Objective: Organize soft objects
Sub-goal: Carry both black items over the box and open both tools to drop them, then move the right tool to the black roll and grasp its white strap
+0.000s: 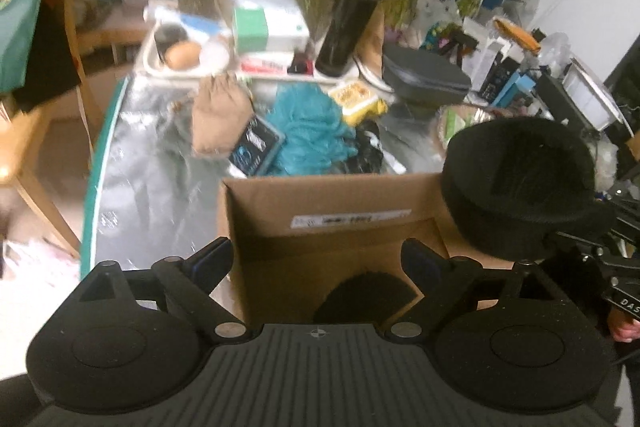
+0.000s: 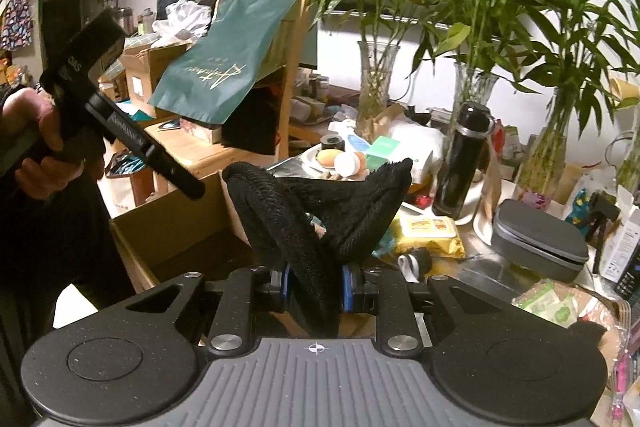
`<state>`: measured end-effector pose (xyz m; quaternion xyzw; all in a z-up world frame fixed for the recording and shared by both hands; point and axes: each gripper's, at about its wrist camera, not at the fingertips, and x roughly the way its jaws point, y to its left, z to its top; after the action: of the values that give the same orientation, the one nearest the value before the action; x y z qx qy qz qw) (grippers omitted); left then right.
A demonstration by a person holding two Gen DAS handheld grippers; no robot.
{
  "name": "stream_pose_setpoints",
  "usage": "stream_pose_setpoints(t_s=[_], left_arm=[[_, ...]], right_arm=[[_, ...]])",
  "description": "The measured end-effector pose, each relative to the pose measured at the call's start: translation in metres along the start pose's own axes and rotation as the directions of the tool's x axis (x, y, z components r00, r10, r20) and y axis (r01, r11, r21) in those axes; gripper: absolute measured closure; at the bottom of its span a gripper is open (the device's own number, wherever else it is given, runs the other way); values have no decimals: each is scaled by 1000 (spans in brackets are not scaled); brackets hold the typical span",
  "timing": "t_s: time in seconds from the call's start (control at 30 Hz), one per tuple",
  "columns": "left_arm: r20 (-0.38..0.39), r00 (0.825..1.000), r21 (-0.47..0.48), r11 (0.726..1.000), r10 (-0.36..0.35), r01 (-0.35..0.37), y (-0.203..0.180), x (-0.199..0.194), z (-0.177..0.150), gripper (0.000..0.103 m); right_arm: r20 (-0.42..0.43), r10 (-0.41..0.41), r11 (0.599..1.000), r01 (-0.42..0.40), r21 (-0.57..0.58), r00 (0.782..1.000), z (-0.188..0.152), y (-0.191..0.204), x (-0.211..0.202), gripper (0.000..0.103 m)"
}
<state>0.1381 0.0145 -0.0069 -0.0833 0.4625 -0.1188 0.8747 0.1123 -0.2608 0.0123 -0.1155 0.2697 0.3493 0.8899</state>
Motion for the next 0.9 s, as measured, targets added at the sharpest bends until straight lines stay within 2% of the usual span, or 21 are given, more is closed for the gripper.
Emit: stream_pose_setpoints(t_s=[0.17,0.37,0.5,0.53,0.6,0.7,0.8,0.9], left_arm=[[56,998,0,1000,19,-19,7,-14,-1,11],[65,997,-16,999,36,-35,17,-17,-6,11],[74,996,-17,999,45,-43,21,-19,-9,11],[76,996,-19,999,44,-43,23,-20,-10,11],[78,996,-27,999,46,-44,25,-21,-11,11],[77,996,-37,998,50,-47,28,-23,-11,11],[73,996,-31,998,52,-50,30,-24,-14,11],[68,995,-19,998,69,-68,30,-23,-16,11]], right_arm=[[-17,32,999,-32,-8,999,1,6,6,77],[-47,69,997,-70,-37,997,1,17,18,77],[-32,117,989,-119,-85,993,6,28,22,75],[-27,127,988,-129,-89,991,7,29,24,72],[-60,129,985,-135,-107,990,7,32,34,44],[-116,96,983,-112,-143,989,0,38,44,15],[-128,91,983,-110,-148,988,-3,40,44,5],[-128,87,984,-105,-145,988,-4,40,41,2]])
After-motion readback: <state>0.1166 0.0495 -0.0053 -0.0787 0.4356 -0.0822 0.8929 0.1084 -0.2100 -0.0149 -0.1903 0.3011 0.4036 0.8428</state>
